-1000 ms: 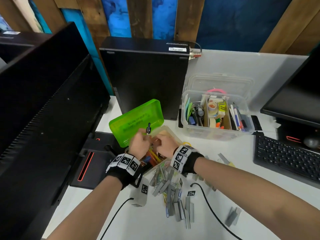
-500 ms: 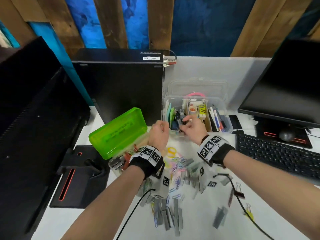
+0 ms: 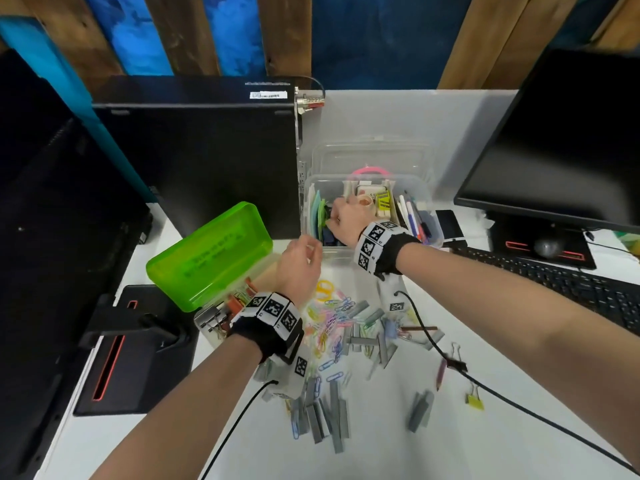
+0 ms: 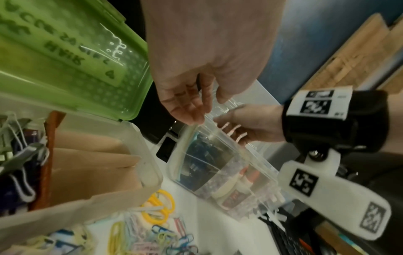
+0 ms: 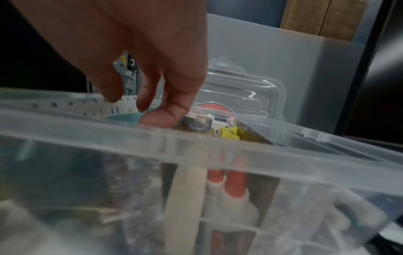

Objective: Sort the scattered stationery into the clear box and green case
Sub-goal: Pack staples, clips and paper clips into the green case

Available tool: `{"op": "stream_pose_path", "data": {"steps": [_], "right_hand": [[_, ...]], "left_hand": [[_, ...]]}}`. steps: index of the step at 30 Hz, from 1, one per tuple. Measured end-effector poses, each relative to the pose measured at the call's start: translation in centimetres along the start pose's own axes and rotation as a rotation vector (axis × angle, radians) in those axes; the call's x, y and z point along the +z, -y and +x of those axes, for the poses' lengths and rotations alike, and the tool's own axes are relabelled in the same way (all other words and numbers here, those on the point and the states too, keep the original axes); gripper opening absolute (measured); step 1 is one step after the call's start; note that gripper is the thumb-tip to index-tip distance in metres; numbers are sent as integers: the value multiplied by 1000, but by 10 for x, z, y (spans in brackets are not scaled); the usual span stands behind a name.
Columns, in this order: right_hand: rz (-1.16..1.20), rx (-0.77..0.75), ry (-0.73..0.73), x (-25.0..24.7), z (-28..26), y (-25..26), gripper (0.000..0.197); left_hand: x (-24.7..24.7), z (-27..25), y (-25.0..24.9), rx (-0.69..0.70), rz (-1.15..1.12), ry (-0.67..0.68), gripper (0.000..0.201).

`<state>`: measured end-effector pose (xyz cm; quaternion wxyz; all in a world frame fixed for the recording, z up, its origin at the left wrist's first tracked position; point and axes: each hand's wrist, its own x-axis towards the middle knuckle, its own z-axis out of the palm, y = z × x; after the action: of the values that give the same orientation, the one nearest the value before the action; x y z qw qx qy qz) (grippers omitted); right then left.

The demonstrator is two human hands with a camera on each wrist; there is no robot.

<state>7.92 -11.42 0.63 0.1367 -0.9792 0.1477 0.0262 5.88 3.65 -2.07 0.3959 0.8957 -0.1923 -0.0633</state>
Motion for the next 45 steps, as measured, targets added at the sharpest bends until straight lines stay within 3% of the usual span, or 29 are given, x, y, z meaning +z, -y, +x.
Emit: {"op": "stream_pose_path", "data": {"steps": [4,7,9,15,20,25,31,34,38,45], "right_hand": [[214,-108,-38,2,-43,-13,16],[226,-198,-130,11,-76,-32,16],[194,-219,-101,16,-98,-49,17],[118,-5,344,36,-149,-110,19],[79,171,375,48,-178,-144,24],[123,299,317,44,-188,-180,25],[154,320,297,39,-190,-203,22],[190,288,248,47,-182,-191,16],[203,252,221,64,-164,-164,27],[46,387,244,79,-144,-132,30]], "left_hand": [[14,-21,-13,129,53,110,15],[36,-34,-15,188,86,269,12],[52,-41,-16,214,139,390,11],[93,-61,-23,315,368,598,22],[122,-68,-33,423,571,653,41],[135,-74,-37,400,668,646,40],[130,-71,-24,389,496,576,33],[122,-70,-17,357,396,545,32],[109,-70,-8,356,383,524,33],[84,-71,10,261,366,498,45]]}}
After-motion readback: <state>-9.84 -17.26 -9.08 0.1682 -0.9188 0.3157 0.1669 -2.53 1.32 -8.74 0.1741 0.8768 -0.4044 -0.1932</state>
